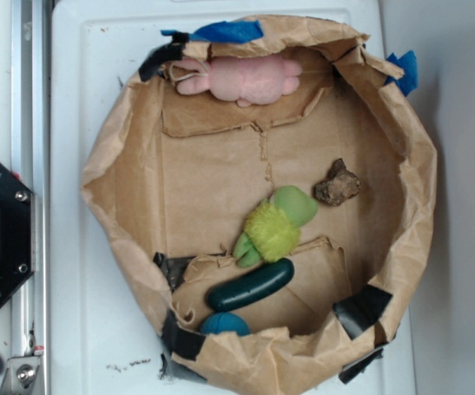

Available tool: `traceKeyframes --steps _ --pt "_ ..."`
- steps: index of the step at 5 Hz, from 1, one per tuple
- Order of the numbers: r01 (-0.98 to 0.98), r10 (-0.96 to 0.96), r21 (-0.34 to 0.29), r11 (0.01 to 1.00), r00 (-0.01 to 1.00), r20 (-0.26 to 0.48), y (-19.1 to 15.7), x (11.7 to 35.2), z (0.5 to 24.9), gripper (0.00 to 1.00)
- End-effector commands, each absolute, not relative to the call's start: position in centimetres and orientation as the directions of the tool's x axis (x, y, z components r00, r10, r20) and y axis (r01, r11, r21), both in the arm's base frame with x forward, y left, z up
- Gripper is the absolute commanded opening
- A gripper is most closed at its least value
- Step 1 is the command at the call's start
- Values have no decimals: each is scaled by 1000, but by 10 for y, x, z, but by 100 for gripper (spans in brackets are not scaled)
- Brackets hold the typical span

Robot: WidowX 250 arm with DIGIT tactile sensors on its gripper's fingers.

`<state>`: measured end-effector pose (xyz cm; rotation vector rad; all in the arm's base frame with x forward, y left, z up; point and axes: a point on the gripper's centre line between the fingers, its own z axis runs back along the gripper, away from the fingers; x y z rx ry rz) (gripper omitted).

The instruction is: Grab the plastic pickle.

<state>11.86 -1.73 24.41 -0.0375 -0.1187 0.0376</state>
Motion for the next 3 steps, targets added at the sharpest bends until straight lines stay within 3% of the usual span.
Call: traceKeyframes --steps 1,2,3 --pt "-35 40 -40 999 992 118 -17 119 244 100" --pt "-102 111 -106 989 990 89 -19 153 245 100" --pt "-164 173 -97 982 980 95 -19 176 240 100"
